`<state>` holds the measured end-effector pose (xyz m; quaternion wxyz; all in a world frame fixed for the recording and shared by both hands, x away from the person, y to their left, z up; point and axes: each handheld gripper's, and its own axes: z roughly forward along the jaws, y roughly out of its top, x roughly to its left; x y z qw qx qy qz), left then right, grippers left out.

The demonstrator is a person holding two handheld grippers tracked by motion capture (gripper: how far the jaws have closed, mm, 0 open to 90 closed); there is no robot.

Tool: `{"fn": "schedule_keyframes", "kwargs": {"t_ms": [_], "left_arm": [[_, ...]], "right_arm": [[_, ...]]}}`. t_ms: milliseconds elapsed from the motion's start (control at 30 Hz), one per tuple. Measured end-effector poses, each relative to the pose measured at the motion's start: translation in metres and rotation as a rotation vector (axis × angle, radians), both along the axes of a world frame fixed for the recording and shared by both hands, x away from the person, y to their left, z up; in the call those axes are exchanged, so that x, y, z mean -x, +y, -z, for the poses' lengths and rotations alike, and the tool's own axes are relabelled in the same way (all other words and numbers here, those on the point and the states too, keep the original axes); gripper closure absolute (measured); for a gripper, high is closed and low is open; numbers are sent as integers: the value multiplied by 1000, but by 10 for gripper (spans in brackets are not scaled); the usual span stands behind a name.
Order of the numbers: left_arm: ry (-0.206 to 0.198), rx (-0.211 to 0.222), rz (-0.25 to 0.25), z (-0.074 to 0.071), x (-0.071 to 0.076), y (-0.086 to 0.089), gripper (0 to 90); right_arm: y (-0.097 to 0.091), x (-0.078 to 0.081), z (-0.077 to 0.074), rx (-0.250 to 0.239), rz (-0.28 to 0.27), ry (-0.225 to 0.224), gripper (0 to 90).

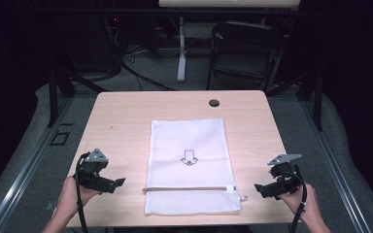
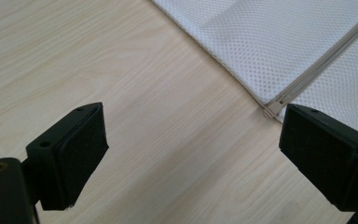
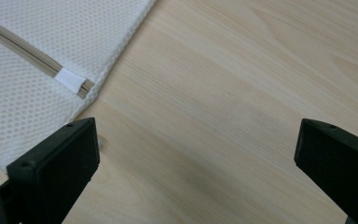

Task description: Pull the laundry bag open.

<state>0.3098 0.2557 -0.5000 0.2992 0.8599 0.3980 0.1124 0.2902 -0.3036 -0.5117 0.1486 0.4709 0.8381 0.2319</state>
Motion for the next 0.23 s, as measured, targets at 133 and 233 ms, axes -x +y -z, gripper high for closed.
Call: {"fn": "schedule_keyframes", "kwargs": {"t_ms": [133,233], "left_arm": [[-2,-5,8,3,-3,-1,59],[3,10,-3,5,-4,1,50]], "right_arm": [[0,-2,5,15,6,9,0],[1,-3,10,27,-5,19,0]]}}
